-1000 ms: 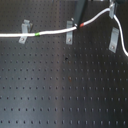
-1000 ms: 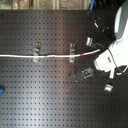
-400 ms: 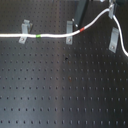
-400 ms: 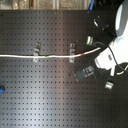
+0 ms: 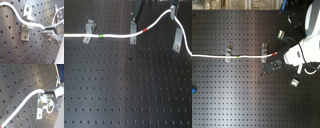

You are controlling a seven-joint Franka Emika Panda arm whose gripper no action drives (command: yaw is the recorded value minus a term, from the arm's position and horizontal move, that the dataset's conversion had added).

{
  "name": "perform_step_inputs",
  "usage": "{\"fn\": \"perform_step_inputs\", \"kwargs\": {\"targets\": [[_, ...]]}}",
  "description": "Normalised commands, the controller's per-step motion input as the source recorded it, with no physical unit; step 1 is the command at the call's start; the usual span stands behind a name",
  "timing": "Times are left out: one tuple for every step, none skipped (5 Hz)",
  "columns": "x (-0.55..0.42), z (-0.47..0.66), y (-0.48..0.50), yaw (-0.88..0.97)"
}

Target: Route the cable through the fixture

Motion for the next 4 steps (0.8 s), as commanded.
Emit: {"fn": "perform_step_inputs", "kwargs": {"targets": [[-0.147,0.59,-0.057,-0.12],[-0.086,0.59,0.053,-0.03],[-0.088,0.43,0.227,0.02],[0.287,-0.18,0.174,0.15]]}}
